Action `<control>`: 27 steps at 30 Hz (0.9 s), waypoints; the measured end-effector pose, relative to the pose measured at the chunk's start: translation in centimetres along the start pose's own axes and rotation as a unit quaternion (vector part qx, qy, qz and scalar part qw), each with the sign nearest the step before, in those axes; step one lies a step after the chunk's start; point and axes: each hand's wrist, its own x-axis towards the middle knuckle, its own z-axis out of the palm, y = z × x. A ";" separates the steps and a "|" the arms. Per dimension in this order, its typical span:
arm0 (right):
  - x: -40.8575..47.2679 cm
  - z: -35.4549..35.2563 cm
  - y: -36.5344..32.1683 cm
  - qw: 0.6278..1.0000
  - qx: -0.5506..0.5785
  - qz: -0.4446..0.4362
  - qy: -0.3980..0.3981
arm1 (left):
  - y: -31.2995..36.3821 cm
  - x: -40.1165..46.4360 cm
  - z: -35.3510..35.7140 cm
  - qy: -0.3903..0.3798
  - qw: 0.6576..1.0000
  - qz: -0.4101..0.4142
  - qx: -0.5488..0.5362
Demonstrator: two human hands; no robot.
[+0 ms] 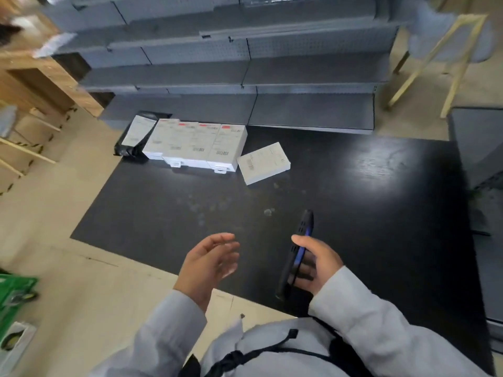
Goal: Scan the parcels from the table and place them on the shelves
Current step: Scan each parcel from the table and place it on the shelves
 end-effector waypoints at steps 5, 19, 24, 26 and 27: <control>2.7 1.7 -1.0 1.000 0.010 0.012 0.003 | 1.5 7.4 -0.2 -0.009 0.996 0.001 0.085; 0.9 7.2 -3.4 0.960 0.139 -0.108 0.216 | 4.4 30.0 5.9 -0.166 0.839 0.118 0.505; -1.0 11.6 -1.5 0.921 0.193 -0.161 0.298 | 7.2 35.2 10.4 -0.190 0.667 0.215 0.688; -1.6 13.6 -0.4 0.908 0.205 -0.169 0.324 | 7.2 36.3 10.9 -0.204 0.618 0.208 0.730; -1.9 14.4 0.0 0.904 0.205 -0.169 0.334 | 7.2 36.7 11.0 -0.203 0.597 0.214 0.746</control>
